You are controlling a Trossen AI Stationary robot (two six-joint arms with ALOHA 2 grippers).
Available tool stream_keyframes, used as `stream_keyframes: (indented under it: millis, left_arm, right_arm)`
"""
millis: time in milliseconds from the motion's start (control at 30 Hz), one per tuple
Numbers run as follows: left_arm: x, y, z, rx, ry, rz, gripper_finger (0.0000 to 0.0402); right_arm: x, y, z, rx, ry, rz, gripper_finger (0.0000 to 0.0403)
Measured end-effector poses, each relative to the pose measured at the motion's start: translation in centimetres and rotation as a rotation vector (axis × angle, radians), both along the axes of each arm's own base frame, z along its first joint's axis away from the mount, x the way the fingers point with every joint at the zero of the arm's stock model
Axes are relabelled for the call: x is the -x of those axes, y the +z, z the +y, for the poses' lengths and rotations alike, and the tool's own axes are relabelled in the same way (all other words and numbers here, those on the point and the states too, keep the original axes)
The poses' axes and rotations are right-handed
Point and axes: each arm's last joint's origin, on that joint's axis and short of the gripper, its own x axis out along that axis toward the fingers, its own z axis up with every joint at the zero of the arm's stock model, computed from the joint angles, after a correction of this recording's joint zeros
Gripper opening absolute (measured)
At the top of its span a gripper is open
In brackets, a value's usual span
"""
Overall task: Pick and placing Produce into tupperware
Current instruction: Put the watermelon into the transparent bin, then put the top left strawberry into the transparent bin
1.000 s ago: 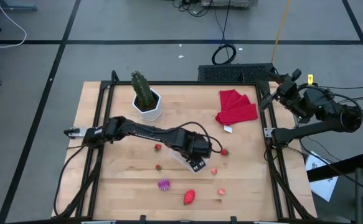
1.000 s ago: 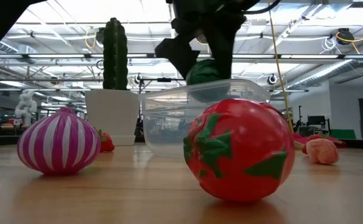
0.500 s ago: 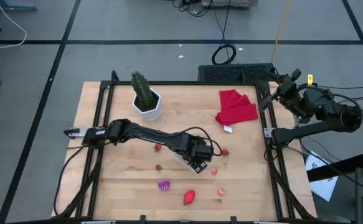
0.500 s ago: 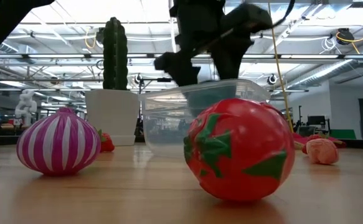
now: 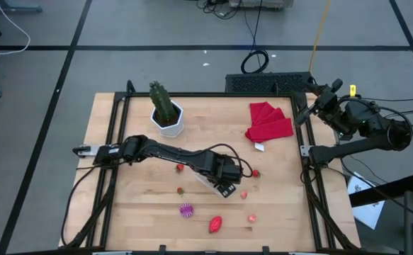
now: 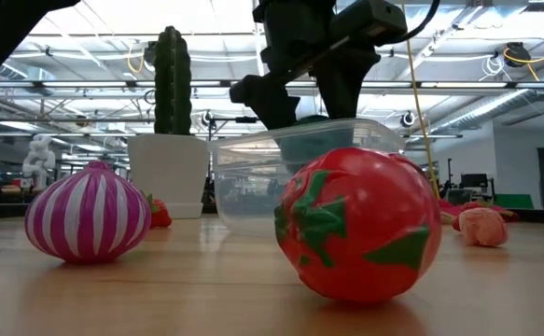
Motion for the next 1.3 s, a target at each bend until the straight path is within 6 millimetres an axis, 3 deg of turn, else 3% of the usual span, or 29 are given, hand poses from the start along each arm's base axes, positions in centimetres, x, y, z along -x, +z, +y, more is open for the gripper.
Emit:
stream_keyframes:
  millis: [167,500,700,800,900,1033,1100,1200,1300]
  left_arm:
    - [0.0,0.0,0.0,0.0,0.0,0.0,0.0301]
    - [0.0,0.0,0.1,-0.007,0.009,-0.002,0.0358]
    - [0.1,0.2,0.1,-0.012,0.008,-0.007,0.0367]
    - [0.6,2.2,0.3,-0.013,0.011,-0.029,0.0367]
    - [2.2,6.6,0.6,-0.046,0.018,-0.089,0.0367]
    - [5.9,12.6,0.1,-0.105,0.045,-0.176,0.0367]
    - [7.8,14.1,-0.6,-0.118,0.064,-0.173,0.0367]
    - [10.0,14.6,-2.0,-0.132,0.134,-0.104,0.0367]
    - [10.3,12.7,-3.6,-0.125,0.159,-0.04,0.0367]
  right_arm:
    - [0.0,0.0,0.0,0.0,0.0,0.0,0.0209]
    - [0.0,0.0,0.0,0.0,0.0,0.0,0.0209]
    - [0.0,0.0,0.0,0.0,0.0,0.0,0.0209]
    - [0.0,0.0,0.0,0.0,0.001,-0.001,0.0209]
    - [0.0,0.0,0.0,0.0,0.001,-0.001,0.0209]
    - [0.0,0.0,0.0,-0.004,0.001,-0.005,0.0209]
    - [0.0,0.0,0.0,-0.005,0.001,-0.006,0.0209]
    - [0.0,0.0,0.0,-0.005,0.002,-0.006,0.0209]
    - [0.0,0.0,0.0,-0.007,0.003,-0.008,0.0209]
